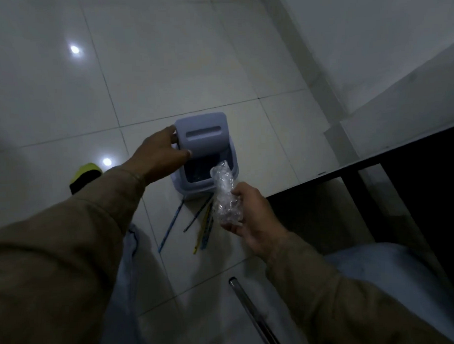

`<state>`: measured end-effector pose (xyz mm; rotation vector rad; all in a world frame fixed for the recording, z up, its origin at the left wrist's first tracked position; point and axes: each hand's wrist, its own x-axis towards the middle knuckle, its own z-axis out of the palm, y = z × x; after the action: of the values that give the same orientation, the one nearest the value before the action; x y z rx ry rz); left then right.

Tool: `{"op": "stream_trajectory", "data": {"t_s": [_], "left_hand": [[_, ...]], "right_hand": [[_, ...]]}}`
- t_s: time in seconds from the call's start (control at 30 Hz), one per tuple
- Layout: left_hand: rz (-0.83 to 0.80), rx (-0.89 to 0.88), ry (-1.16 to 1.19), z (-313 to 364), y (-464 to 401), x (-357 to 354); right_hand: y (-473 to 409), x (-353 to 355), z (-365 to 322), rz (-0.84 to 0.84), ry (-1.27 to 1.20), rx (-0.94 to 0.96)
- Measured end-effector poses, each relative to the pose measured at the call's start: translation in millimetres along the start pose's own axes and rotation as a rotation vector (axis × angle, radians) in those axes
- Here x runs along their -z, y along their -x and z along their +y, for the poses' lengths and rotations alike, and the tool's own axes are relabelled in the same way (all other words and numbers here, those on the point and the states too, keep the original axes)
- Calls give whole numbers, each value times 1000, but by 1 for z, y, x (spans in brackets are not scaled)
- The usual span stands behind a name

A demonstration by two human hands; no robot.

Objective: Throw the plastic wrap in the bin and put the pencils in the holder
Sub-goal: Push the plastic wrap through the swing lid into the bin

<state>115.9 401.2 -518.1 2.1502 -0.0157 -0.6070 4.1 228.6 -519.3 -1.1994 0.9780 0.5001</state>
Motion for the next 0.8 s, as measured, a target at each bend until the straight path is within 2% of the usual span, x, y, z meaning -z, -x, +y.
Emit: {"op": "stream_trajectory", "data": {"t_s": [0.23, 0.5, 0.8], "left_hand": [[-13, -1, 47, -4, -4, 4], [-14, -18, 83, -9, -9, 7], [-18, -40, 104, -9, -5, 4]], "right_hand": [[-26, -28, -39, -86, -121, -65], [-59, -44, -53, -42, -208, -147], [-67, -37, -49, -76, -413, -101]]}}
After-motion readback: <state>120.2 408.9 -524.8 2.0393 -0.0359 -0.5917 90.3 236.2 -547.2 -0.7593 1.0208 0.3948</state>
